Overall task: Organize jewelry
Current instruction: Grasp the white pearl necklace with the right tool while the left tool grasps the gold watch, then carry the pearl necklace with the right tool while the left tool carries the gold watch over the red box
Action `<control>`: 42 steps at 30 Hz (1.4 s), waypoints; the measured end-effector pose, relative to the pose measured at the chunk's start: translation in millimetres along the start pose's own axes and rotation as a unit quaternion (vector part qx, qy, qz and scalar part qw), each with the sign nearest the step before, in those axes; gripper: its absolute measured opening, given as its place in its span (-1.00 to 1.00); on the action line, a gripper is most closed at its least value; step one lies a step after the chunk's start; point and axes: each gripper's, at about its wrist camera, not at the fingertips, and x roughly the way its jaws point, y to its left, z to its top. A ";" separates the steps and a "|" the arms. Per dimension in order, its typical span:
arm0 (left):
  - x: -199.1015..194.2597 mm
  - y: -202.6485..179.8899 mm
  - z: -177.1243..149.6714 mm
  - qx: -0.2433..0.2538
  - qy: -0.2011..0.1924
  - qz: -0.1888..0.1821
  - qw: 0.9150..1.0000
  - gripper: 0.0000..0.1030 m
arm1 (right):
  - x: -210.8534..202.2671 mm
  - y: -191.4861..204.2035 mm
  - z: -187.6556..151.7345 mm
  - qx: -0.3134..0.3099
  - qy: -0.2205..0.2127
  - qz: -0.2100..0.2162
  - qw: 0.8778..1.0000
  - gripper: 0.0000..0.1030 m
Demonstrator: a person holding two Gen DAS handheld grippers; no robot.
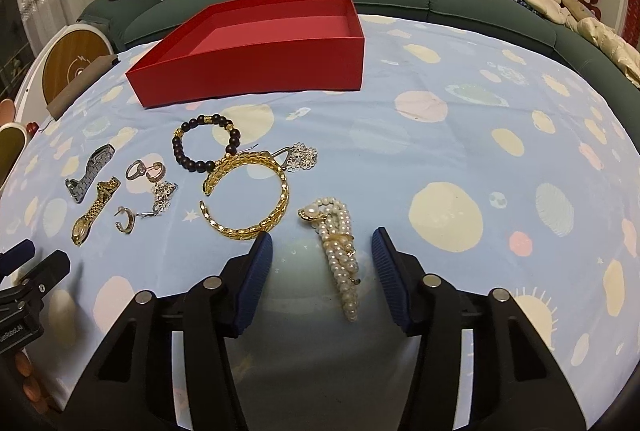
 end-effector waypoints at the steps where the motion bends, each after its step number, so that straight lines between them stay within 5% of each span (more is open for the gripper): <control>1: 1.0 0.0 1.0 -0.001 -0.001 -0.001 1.000 0.79 | -0.3 0.0 0.0 0.000 -0.002 0.000 1.000 -0.19; 6: 8.3 -8.5 6.2 0.013 -0.006 0.001 1.000 0.77 | -2.3 -5.6 0.8 0.016 -0.001 0.009 1.000 -0.69; 17: 21.4 -33.7 10.7 0.050 -0.007 -0.011 0.999 -0.02 | -9.6 -8.8 0.5 0.025 -0.003 0.029 0.999 -0.70; 21: 19.7 -37.3 11.4 0.052 -0.010 -0.021 0.998 -0.57 | -13.5 -10.3 1.0 0.025 -0.006 0.033 0.999 -0.70; 28: 12.3 -33.6 11.1 0.034 -0.002 -0.058 0.998 -0.60 | -21.1 -12.7 2.4 0.027 -0.015 0.035 0.999 -0.70; 42: -54.1 -40.0 24.8 0.033 -0.081 -0.095 0.992 -0.60 | -71.1 -4.3 9.2 0.016 -0.068 0.082 0.994 -0.70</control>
